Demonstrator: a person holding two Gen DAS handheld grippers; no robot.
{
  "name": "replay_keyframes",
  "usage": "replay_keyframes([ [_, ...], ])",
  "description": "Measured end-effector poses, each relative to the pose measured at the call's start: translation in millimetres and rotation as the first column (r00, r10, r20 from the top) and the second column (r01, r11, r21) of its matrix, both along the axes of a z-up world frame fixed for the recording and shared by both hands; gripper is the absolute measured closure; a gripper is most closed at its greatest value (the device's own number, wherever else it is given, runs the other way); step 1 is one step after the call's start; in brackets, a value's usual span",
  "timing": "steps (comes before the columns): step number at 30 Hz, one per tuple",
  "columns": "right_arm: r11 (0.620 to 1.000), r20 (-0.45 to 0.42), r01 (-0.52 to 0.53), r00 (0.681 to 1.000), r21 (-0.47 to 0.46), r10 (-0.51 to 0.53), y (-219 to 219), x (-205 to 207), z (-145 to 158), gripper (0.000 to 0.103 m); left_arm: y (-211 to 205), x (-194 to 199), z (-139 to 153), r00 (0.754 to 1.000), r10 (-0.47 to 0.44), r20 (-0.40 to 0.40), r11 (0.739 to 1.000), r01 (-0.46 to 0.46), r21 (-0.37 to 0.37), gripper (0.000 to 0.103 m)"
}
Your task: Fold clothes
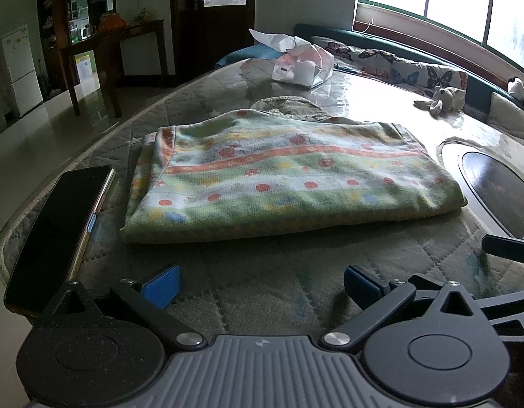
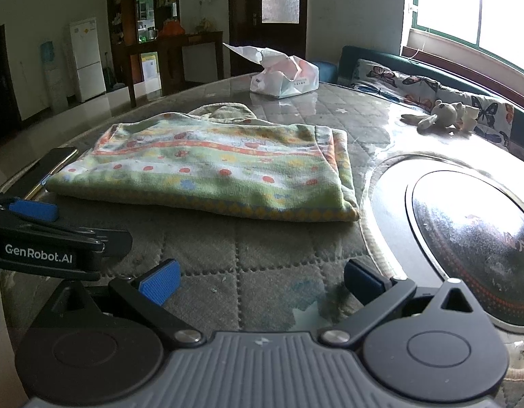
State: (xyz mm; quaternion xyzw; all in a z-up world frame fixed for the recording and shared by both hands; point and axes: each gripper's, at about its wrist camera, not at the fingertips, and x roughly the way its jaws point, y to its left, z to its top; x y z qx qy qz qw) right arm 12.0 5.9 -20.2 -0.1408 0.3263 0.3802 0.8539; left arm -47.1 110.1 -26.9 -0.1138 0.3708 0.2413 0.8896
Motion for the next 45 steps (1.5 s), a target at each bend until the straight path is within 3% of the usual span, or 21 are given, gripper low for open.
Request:
replay_keyframes([
  [45,0.998,0.012,0.019,1.0,0.057,-0.019,-8.2,-5.0,11.1,0.0,-1.4,-12.8,17.8,0.999,0.016,0.04,1.0,-0.017,0.024,0.0],
])
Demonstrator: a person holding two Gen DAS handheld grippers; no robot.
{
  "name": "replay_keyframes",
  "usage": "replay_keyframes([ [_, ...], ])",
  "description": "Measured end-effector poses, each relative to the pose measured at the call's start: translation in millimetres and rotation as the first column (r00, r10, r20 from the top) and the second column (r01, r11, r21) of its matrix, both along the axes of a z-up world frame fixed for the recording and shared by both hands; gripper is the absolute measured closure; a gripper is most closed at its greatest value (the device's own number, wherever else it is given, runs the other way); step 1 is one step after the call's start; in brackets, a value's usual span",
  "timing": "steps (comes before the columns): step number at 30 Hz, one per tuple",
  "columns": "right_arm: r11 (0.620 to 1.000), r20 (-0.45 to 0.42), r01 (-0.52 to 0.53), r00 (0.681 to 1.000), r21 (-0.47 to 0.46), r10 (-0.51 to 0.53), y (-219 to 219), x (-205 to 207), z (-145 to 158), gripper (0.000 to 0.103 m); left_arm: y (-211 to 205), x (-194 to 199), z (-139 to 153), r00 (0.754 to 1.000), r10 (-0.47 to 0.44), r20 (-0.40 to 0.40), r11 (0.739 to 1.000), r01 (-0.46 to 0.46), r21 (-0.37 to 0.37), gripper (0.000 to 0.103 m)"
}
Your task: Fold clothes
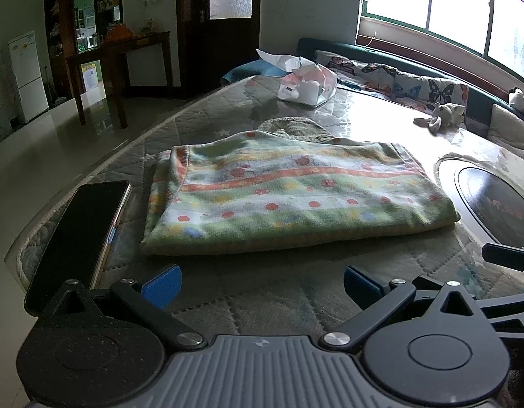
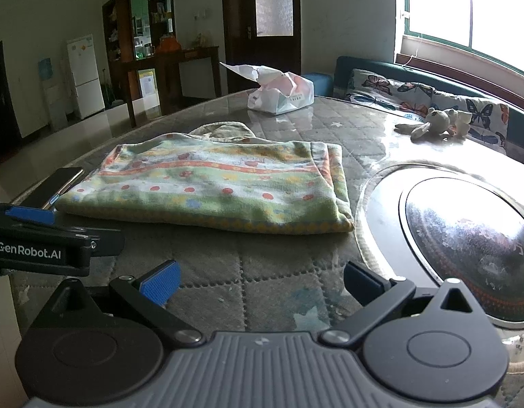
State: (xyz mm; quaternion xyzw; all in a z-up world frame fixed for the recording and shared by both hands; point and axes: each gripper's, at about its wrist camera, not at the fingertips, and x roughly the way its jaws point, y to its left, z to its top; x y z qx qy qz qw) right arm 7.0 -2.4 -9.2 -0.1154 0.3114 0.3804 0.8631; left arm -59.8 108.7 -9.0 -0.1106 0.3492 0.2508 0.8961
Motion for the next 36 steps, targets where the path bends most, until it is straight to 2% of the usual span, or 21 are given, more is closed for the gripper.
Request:
replay_keyframes([
  [36,1.0,-0.008,-0.007,1.0,0.001,0.007,1.7,0.1,-1.9,0.0,1.1,2.6,-2.0,1.0,0.008,-0.01,1.0,-0.008,-0.008,0.0],
])
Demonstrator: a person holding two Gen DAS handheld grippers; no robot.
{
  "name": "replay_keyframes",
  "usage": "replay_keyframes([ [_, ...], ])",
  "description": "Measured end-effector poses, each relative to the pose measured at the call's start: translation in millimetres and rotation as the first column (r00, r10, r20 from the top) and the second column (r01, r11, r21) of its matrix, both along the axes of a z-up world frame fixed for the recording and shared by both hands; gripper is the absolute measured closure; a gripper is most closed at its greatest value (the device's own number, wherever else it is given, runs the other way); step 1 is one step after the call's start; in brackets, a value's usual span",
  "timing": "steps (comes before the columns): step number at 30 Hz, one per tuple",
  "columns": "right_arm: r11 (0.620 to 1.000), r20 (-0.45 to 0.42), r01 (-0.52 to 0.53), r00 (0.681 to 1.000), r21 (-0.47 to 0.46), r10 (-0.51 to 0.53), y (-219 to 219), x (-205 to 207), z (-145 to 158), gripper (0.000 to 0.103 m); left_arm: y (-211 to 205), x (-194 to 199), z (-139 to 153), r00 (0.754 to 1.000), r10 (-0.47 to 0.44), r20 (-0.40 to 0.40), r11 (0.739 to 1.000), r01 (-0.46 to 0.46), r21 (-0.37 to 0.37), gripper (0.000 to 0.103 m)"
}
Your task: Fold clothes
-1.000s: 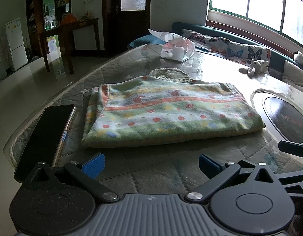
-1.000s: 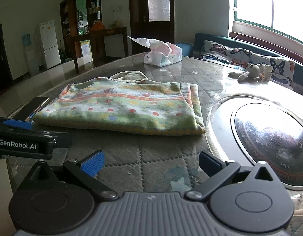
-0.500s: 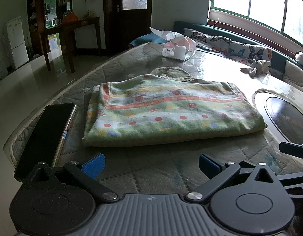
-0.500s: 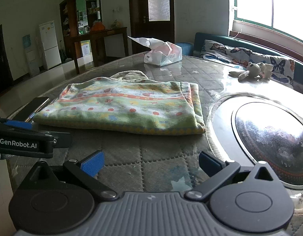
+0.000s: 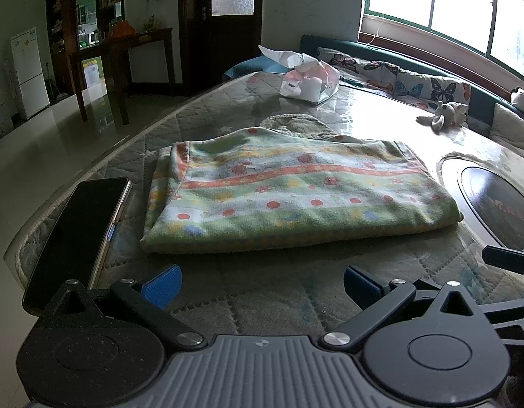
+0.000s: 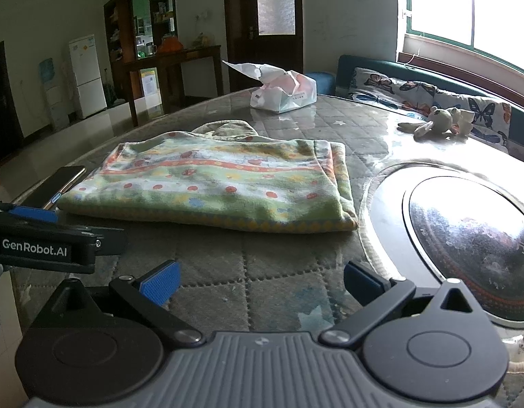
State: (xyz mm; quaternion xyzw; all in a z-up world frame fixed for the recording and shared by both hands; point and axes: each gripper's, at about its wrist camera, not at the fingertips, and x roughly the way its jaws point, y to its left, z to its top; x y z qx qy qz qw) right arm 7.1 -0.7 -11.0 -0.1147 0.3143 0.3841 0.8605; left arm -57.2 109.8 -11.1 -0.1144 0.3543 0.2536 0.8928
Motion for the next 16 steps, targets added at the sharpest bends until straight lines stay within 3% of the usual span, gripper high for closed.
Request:
replay_keyframes([
  [16,1.0,-0.004,-0.002,1.0,0.001,0.002,0.7,1.0,-1.1,0.0,0.5,1.5,0.4,1.0,0.002,0.002,1.0,-0.002,0.007,0.0],
])
